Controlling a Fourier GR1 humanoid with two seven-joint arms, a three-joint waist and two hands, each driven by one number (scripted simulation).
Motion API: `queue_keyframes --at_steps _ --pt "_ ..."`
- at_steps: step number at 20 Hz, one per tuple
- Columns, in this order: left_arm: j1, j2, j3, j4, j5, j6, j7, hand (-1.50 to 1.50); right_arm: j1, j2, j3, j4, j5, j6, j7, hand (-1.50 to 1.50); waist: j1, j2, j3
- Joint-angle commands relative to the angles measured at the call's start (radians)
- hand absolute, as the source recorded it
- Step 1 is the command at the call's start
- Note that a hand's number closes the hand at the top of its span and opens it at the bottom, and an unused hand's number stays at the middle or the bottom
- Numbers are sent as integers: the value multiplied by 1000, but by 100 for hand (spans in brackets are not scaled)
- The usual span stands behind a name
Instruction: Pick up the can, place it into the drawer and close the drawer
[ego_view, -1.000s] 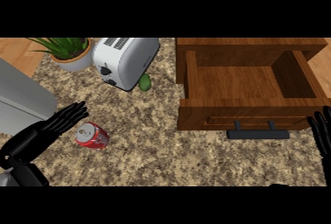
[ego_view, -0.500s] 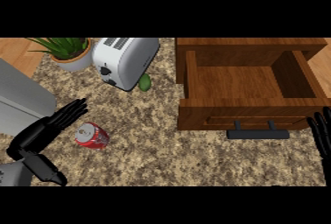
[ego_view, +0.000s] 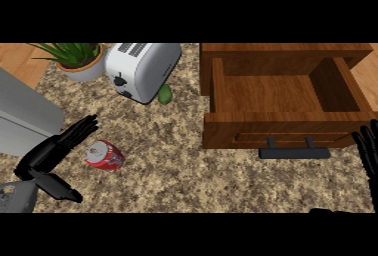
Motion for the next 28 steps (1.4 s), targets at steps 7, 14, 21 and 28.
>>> queue_keyframes --at_steps 7,14,21,28 --pt "-105 19 -68 274 -82 14 -252 -150 -5 -1 -14 -18 -13 13 8 -150 -5 2 -1" --pt "-179 59 -80 438 -88 21 -288 -150 -7 -1 -10 -36 -11 19 25 -150 -6 2 0" --pt "-212 69 -112 544 -113 53 -402 -150 5 13 -3 -102 -27 7 87 -150 -12 4 -2" --pt "-253 15 -146 604 -132 119 -402 -150 23 29 13 -82 24 7 39 -150 -7 2 -1"
